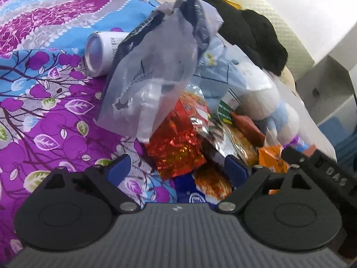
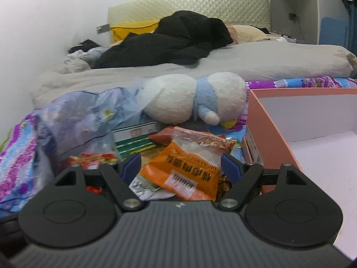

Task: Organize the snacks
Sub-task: 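Grasp the red tea bag with the left tool while the right tool grasps the orange bread bag, then lift the red tea bag with the left tool while the right tool lifts the orange bread bag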

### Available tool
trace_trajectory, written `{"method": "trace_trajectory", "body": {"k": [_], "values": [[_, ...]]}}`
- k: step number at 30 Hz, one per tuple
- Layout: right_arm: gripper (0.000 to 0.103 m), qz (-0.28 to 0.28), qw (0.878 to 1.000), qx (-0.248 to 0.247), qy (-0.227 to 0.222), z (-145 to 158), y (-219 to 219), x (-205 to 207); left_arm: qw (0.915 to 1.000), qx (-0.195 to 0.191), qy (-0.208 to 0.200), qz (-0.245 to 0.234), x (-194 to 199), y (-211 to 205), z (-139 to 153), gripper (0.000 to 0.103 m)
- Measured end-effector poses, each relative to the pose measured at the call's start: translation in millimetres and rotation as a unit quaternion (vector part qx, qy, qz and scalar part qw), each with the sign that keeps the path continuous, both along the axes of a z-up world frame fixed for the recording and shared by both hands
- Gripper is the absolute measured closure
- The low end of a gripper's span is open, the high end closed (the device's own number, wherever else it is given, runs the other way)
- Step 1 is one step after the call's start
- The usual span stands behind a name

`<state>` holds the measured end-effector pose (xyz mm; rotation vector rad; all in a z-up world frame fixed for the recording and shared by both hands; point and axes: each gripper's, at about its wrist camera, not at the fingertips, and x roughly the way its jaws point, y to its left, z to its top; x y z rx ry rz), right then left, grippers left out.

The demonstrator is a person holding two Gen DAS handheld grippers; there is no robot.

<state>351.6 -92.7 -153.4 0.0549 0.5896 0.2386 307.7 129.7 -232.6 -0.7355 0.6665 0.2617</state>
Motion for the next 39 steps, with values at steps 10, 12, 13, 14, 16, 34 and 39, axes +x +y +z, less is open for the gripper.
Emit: {"method": "trace_trajectory", "body": {"k": [10, 12, 13, 14, 16, 34, 39], "values": [[0.014, -0.009, 0.999, -0.028, 0.025, -28, 12, 28, 0.9991, -0.001, -0.001, 0.043, 22, -1, -5, 0.017], [0.014, -0.012, 0.999, -0.031, 0.024, -31, 12, 29, 0.9991, 0.006, 0.003, 0.042, 24, -2, -6, 0.026], [0.015, -0.011, 0.999, -0.034, 0.022, -32, 11, 30, 0.9990, 0.010, 0.005, 0.043, 25, -2, -6, 0.029], [0.015, -0.009, 0.999, -0.038, 0.020, -32, 11, 30, 0.9990, 0.014, 0.007, 0.043, 26, -2, -6, 0.034], [0.024, -0.009, 0.999, -0.048, 0.018, -33, 11, 28, 0.9992, 0.011, 0.008, 0.038, 25, -1, -7, 0.042], [0.082, 0.001, 0.998, -0.061, 0.013, -12, -7, -16, 0.9998, 0.015, 0.007, -0.005, -30, -10, 24, 0.044], [0.085, 0.009, 0.998, -0.062, 0.012, -3, -12, -44, 0.9994, 0.030, 0.003, -0.017, -60, -16, 41, 0.044]]}}
